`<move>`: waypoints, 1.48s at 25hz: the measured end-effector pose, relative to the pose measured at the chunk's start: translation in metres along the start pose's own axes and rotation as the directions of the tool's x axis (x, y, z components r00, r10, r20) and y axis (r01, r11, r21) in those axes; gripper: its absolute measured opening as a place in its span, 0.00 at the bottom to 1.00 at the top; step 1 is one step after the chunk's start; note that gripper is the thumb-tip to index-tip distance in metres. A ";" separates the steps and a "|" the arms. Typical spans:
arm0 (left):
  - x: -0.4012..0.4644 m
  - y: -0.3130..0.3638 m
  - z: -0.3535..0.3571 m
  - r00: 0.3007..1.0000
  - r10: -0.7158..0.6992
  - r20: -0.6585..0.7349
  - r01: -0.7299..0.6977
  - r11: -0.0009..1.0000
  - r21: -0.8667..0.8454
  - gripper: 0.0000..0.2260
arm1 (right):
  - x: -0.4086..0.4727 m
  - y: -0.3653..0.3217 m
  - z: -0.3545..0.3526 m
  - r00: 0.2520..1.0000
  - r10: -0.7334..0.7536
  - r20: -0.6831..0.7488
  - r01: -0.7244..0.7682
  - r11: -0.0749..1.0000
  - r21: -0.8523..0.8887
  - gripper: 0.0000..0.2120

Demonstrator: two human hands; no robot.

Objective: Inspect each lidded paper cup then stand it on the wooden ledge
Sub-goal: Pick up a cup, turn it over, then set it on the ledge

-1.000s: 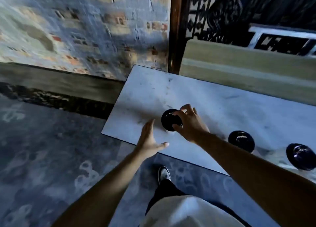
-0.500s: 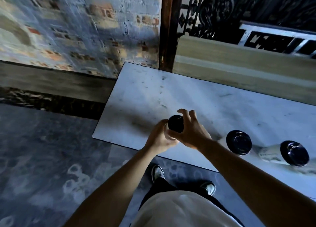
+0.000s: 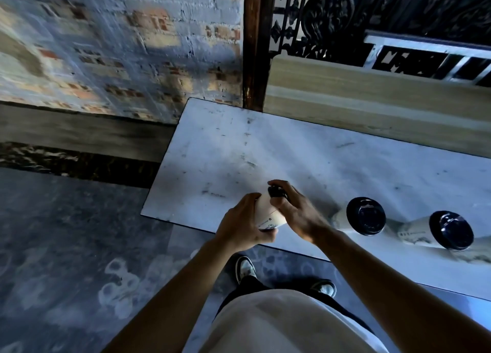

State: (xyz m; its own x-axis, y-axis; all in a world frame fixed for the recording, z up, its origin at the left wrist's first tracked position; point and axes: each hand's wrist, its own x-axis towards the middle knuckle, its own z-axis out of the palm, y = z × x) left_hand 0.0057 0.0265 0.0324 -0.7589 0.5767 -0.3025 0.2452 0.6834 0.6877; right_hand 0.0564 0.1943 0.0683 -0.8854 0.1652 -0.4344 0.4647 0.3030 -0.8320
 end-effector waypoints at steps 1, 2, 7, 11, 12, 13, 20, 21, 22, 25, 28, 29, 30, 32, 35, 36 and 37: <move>0.000 0.001 -0.001 1.000 -0.013 0.001 0.013 1.000 -0.003 0.37 | 0.000 0.001 -0.001 1.000 -0.010 0.000 0.010 1.000 0.021 0.26; 0.001 0.001 -0.002 1.000 -0.022 0.000 0.022 1.000 0.003 0.38 | -0.001 0.001 -0.001 1.000 -0.018 0.008 0.018 1.000 0.009 0.26; 0.002 0.020 0.002 1.000 0.012 -0.016 -0.011 0.996 0.092 0.33 | -0.006 0.000 0.000 0.998 -0.044 -0.044 0.042 0.998 -0.039 0.19; 0.007 0.029 0.002 1.000 0.022 0.001 -0.022 0.990 0.138 0.31 | -0.003 0.005 0.000 0.994 -0.055 -0.095 0.044 0.993 -0.109 0.17; 0.008 0.031 0.001 1.000 0.024 0.008 -0.025 0.990 0.139 0.30 | -0.003 0.005 -0.001 0.996 -0.039 -0.081 0.029 0.993 -0.118 0.19; 0.009 0.034 -0.001 1.000 0.023 0.021 -0.026 0.991 0.134 0.30 | -0.003 0.004 -0.001 0.997 -0.011 -0.077 0.009 0.999 -0.035 0.23; 0.019 0.031 -0.005 0.990 -0.144 0.013 0.136 0.899 -0.417 0.25 | -0.002 0.005 0.002 0.962 0.247 -0.117 -0.103 0.725 0.681 0.23; 0.018 0.032 -0.003 0.987 -0.159 -0.008 0.135 0.863 -0.486 0.27 | -0.003 0.005 0.005 0.962 0.246 -0.118 -0.092 0.699 0.709 0.21; 0.017 0.034 -0.001 0.981 -0.194 -0.008 0.157 0.819 -0.552 0.28 | -0.003 0.005 0.008 0.957 0.261 -0.127 -0.094 0.691 0.717 0.19; 0.011 0.039 0.001 0.947 -0.315 0.061 0.282 0.725 -0.628 0.28 | -0.007 0.006 0.015 0.948 0.287 -0.138 -0.105 0.693 0.713 0.19; 0.008 0.042 0.001 0.932 -0.347 0.099 0.330 0.708 -0.624 0.30 | -0.011 0.007 0.019 0.941 0.313 -0.132 -0.128 0.687 0.716 0.18; 0.008 0.043 0.000 0.933 -0.342 0.114 0.334 0.702 -0.628 0.30 | -0.012 0.008 0.019 0.938 0.320 -0.132 -0.130 0.680 0.722 0.17; 0.007 0.045 -0.002 0.934 -0.334 0.126 0.336 0.704 -0.625 0.29 | -0.013 0.008 0.018 0.937 0.322 -0.138 -0.125 0.675 0.728 0.16; 0.005 0.047 -0.007 0.940 -0.321 0.114 0.327 0.760 -0.561 0.29 | -0.014 0.010 0.016 0.938 0.317 -0.139 -0.117 0.668 0.735 0.15; 0.009 0.042 -0.011 0.947 -0.320 0.031 0.302 0.852 -0.427 0.30 | -0.017 0.008 0.013 0.946 0.303 -0.113 -0.130 0.676 0.726 0.16; 0.009 0.041 -0.011 0.952 -0.305 -0.005 0.275 0.864 -0.421 0.29 | -0.017 0.007 0.012 0.947 0.304 -0.108 -0.137 0.682 0.719 0.16; 0.011 0.038 -0.011 0.955 -0.292 -0.056 0.241 0.869 -0.432 0.27 | -0.018 0.007 0.011 0.946 0.305 -0.111 -0.139 0.691 0.709 0.16</move>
State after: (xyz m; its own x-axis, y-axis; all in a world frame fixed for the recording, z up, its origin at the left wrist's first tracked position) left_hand -0.0003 0.0535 0.0624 -0.8297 0.3263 -0.4529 -0.2299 0.5397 0.8099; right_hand 0.0750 0.1829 0.0664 -0.6953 0.3529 -0.6261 0.4402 -0.4795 -0.7591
